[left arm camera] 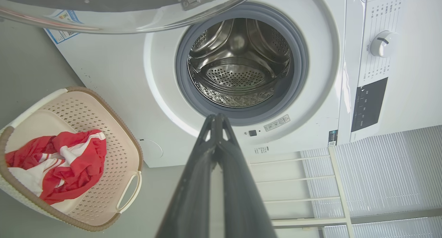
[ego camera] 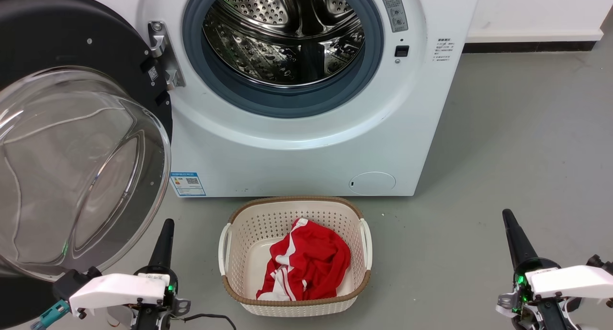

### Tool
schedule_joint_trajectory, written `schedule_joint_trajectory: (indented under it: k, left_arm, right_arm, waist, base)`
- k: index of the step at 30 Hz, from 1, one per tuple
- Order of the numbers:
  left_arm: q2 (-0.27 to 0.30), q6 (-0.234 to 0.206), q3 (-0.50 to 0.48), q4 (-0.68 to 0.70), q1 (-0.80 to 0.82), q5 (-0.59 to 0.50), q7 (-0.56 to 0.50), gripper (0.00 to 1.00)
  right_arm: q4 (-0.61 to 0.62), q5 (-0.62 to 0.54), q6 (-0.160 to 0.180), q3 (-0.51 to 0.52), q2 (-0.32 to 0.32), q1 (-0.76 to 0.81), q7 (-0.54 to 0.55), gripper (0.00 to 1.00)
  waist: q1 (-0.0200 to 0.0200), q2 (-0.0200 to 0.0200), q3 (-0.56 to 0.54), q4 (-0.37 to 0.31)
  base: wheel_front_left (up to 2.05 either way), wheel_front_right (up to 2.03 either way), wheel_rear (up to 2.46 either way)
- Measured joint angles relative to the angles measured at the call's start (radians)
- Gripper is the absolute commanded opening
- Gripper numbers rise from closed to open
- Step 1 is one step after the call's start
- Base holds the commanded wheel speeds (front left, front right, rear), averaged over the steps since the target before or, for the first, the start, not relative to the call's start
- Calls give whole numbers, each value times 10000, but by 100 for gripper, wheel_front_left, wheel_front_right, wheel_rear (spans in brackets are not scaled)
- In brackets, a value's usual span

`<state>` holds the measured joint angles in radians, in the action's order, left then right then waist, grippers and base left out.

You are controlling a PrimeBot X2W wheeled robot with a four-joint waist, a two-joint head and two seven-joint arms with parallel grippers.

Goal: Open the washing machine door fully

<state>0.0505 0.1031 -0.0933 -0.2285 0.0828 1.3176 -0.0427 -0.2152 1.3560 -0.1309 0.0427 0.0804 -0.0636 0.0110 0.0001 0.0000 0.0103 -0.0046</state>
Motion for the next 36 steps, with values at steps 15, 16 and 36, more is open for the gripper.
schedule_joint_trajectory:
  k: [15,16,36]
  left_arm:
    - [0,117,-86,-71,55,1264,-316,0]
    - [0,117,-86,-71,55,1264,-316,0]
    - [0,251,-192,-167,207,2826,-694,0]
  right_arm:
    - [-117,1235,0,140,-4,-186,324,0]
    - [-117,1235,0,140,-4,-186,324,0]
    - [-259,2742,0,337,-23,-349,706,0]
  waist:
    - [0,0,-29,18]
    - [0,0,-29,18]
    - [-1,0,-69,44]
  base:
    - [0,0,0]
    - [0,0,0]
    - [0,0,0]
